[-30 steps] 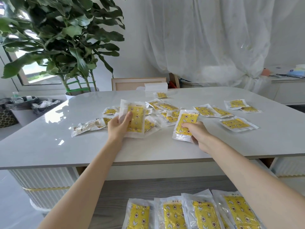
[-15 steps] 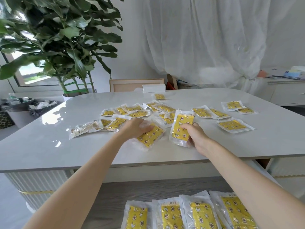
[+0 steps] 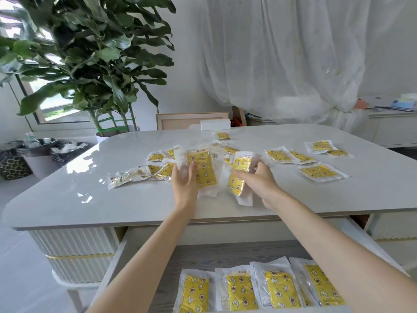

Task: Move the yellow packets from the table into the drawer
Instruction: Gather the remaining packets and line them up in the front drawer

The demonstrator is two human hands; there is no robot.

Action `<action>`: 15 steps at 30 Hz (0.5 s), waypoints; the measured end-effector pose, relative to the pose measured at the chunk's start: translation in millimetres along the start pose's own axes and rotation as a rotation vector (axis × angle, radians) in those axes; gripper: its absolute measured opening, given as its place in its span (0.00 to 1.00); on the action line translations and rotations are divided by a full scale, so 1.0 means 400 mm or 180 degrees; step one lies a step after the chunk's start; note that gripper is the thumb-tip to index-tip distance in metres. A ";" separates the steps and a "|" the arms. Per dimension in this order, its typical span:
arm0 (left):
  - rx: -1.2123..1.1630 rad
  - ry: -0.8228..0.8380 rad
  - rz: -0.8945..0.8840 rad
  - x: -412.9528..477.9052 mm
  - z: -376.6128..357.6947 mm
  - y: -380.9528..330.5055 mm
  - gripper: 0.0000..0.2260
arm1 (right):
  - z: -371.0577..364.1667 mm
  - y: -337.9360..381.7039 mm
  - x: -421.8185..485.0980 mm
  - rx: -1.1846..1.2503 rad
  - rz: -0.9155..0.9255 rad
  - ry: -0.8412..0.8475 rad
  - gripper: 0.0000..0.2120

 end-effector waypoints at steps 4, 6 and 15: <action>0.0062 0.0040 0.0088 -0.015 -0.022 0.019 0.11 | -0.045 0.024 -0.005 -0.0109 0.0216 0.0069 0.13; 0.0323 -0.0079 0.0049 -0.018 -0.020 0.020 0.15 | -0.045 0.045 -0.006 -0.0206 0.0431 -0.0025 0.13; 0.0761 0.0336 -0.0535 -0.040 -0.056 -0.045 0.17 | -0.044 0.121 -0.013 -0.0585 0.1276 -0.0223 0.18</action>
Point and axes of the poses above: each hand's wrist, its own x-axis towards the middle knuckle, its own z-axis out of the back of the hand, y = z × x, the point moved 10 cm from there along x, towards the middle knuckle, and after that the axes turned 11 degrees about z, right-handed, at the moved point
